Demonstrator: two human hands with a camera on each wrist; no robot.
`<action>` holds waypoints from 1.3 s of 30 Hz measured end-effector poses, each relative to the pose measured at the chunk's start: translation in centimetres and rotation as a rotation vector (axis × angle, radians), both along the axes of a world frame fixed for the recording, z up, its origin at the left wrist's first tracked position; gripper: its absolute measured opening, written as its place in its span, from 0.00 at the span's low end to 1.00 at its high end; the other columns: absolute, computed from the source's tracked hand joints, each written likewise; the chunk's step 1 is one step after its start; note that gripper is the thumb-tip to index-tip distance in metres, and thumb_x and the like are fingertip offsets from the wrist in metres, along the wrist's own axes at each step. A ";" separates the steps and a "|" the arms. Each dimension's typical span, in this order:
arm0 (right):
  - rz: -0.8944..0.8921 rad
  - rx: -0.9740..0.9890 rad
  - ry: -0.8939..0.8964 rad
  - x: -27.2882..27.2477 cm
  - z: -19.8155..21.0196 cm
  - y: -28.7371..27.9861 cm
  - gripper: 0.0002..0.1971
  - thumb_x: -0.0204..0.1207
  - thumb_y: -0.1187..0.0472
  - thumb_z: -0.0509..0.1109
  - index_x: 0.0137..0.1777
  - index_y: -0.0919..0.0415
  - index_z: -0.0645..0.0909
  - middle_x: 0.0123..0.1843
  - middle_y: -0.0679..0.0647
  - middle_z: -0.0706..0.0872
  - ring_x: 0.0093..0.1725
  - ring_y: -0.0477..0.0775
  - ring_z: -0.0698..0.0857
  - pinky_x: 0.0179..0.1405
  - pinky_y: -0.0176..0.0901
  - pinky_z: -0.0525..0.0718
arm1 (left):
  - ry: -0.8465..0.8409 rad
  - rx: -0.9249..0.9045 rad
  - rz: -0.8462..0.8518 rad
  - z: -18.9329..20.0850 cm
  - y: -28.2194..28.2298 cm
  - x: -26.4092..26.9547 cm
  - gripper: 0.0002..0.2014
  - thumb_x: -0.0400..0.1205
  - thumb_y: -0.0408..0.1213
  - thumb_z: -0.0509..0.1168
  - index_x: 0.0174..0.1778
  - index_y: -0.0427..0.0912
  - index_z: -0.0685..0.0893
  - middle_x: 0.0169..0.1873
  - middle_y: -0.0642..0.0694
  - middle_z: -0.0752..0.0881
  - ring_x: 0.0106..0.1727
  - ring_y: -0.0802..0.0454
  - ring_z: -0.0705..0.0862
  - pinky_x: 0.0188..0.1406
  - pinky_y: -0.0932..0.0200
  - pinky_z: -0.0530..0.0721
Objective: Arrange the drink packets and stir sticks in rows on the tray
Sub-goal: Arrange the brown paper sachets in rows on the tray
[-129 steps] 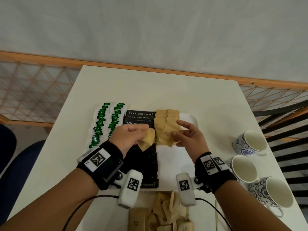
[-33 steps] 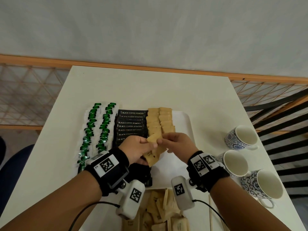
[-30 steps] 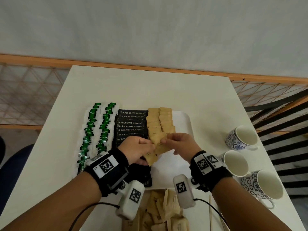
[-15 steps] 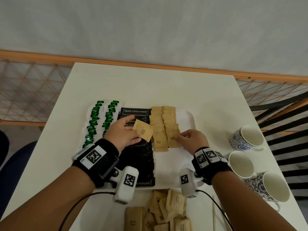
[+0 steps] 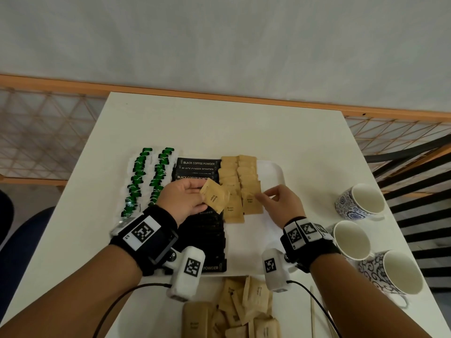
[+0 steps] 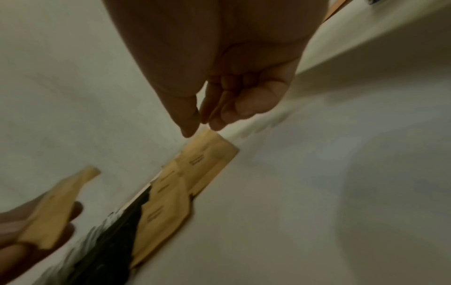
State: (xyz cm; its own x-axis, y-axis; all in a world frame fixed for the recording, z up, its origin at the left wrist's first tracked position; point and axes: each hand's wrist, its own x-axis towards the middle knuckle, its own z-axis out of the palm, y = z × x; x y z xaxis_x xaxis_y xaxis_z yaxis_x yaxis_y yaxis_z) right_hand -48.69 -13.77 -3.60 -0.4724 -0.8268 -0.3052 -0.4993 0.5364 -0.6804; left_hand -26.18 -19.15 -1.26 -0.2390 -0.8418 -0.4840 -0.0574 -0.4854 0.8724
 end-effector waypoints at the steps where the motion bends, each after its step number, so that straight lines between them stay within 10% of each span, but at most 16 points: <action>1: 0.014 -0.055 -0.047 0.3 0.2 0.1 0.09 0.75 0.48 0.72 0.48 0.52 0.81 0.37 0.48 0.84 0.37 0.45 0.81 0.33 0.36 0.74 | -0.004 0.002 -0.007 0.0 0.1 -0.1 0.14 0.80 0.19 0.63 0.48 0.44 0.84 0.47 0.41 0.88 0.48 0.51 0.88 0.39 0.64 0.89; 10: 0.198 -0.114 -0.449 3.9 2.1 0.7 0.06 0.76 0.62 0.73 0.50 0.52 0.87 0.34 0.49 0.86 0.30 0.43 0.82 0.32 0.34 0.83 | 0.025 0.046 -0.052 0.4 1.6 -1.4 0.11 0.77 0.21 0.68 0.48 0.41 0.84 0.40 0.42 0.87 0.39 0.51 0.87 0.33 0.65 0.88; 27: 0.305 -0.121 -0.619 3.2 2.7 2.4 0.19 0.76 0.77 0.64 0.51 0.51 0.87 0.44 0.47 0.91 0.40 0.43 0.87 0.43 0.30 0.82 | 0.068 0.078 -0.019 0.9 2.1 -2.0 0.10 0.80 0.21 0.65 0.54 0.37 0.82 0.44 0.37 0.87 0.40 0.48 0.88 0.32 0.58 0.90; 39: 0.140 0.080 -0.301 1.8 0.1 2.0 0.05 0.74 0.54 0.75 0.47 0.53 0.85 0.34 0.48 0.87 0.32 0.44 0.85 0.33 0.37 0.84 | -0.358 -0.181 -0.196 -0.3 1.5 -1.4 0.07 0.78 0.28 0.70 0.43 0.45 0.84 0.35 0.46 0.83 0.27 0.56 0.80 0.22 0.68 0.78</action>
